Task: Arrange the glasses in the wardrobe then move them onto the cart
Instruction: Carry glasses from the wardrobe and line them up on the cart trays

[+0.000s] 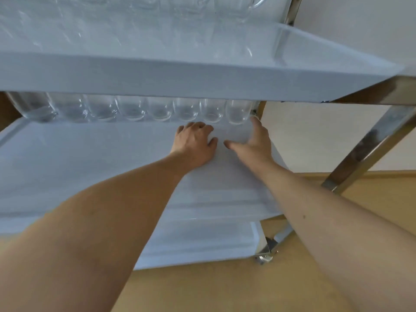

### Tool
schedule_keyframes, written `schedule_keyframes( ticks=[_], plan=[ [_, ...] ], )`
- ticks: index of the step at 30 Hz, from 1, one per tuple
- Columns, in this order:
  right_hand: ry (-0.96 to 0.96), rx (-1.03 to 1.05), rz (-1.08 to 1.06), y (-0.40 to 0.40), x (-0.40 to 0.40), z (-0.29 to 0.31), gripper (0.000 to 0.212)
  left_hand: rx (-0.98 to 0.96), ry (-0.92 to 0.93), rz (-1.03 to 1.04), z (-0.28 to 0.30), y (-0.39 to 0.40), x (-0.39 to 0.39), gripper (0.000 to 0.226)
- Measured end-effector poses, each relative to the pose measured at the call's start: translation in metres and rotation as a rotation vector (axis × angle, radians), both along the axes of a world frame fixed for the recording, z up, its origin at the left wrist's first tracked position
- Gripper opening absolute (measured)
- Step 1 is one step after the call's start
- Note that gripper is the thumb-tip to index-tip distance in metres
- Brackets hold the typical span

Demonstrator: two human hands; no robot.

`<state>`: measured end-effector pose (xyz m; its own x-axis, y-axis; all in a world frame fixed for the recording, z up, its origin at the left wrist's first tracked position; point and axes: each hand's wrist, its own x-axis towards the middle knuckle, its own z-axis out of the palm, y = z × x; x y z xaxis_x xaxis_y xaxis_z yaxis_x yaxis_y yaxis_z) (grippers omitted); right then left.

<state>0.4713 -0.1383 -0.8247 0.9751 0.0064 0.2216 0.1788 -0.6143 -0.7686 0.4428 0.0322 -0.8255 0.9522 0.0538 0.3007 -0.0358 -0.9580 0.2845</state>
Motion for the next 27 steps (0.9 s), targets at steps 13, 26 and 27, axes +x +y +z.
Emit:
schedule_keyframes(
  ticks=[13,26,27],
  plan=[
    [0.291,-0.176,0.163,-0.011,-0.131,0.065,0.089,-0.088,0.338,0.148,0.077,-0.016,-0.128,0.05],
    [0.61,-0.309,0.264,-0.094,-0.301,0.259,0.093,-0.207,0.566,0.167,0.266,-0.089,-0.318,0.055],
    [0.623,-0.289,0.259,-0.102,-0.311,0.277,0.092,-0.214,0.564,0.163,0.285,-0.097,-0.324,0.055]
  ],
)
